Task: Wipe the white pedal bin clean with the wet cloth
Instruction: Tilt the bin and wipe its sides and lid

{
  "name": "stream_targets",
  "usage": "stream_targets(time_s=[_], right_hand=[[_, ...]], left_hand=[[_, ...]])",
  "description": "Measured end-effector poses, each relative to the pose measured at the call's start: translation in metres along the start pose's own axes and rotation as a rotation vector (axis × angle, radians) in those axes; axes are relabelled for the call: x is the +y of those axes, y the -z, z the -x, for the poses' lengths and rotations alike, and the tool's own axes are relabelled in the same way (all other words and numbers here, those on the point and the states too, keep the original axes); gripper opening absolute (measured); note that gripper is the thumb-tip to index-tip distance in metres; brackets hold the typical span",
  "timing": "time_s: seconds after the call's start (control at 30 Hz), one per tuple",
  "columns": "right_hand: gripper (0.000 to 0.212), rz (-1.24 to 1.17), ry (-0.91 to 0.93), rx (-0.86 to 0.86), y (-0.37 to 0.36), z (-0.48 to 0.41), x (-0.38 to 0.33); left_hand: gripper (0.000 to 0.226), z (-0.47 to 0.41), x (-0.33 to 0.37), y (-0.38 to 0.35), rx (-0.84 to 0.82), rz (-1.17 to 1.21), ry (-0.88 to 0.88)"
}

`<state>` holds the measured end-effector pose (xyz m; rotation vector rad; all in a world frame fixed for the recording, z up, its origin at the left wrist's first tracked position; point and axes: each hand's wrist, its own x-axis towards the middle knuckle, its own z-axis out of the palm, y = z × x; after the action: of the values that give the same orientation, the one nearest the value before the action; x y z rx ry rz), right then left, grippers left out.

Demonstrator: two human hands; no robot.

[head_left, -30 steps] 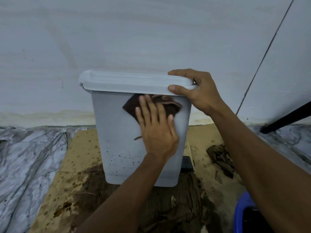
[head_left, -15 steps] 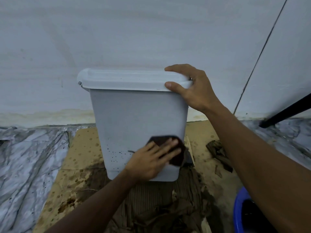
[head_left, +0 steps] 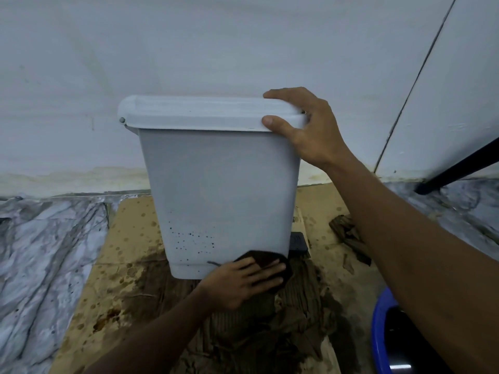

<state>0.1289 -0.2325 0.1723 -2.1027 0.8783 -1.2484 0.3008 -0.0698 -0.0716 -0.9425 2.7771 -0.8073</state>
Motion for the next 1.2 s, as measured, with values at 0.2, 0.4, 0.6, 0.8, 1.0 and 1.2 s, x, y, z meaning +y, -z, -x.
stream_targets(time_s=[0.2, 0.4, 0.6, 0.8, 1.0, 1.2], right_hand=[[0.037, -0.034, -0.028, -0.013, 0.001, 0.0, -0.001], [0.036, -0.05, -0.026, -0.008, -0.001, 0.0, -0.001], [0.034, -0.05, -0.017, -0.003, -0.003, 0.0, -0.003], [0.031, -0.047, -0.046, 0.011, -0.001, -0.001, -0.003], [0.032, -0.021, -0.034, 0.014, -0.003, -0.002, -0.005], [0.034, 0.004, 0.0, 0.026, -0.007, -0.003, -0.002]], left_hand=[[0.058, -0.011, -0.054, 0.03, 0.304, 0.11, 0.4], [0.06, -0.011, -0.081, 0.046, 0.457, 0.06, 0.736], [0.082, 0.062, -0.016, -0.015, 0.046, 0.042, 0.143], [0.059, 0.047, -0.069, 0.017, 0.311, 0.091, 0.531], [0.061, 0.029, -0.092, 0.037, 0.533, 0.117, 0.97], [0.057, 0.066, 0.004, -0.023, 0.223, 0.171, 0.669]])
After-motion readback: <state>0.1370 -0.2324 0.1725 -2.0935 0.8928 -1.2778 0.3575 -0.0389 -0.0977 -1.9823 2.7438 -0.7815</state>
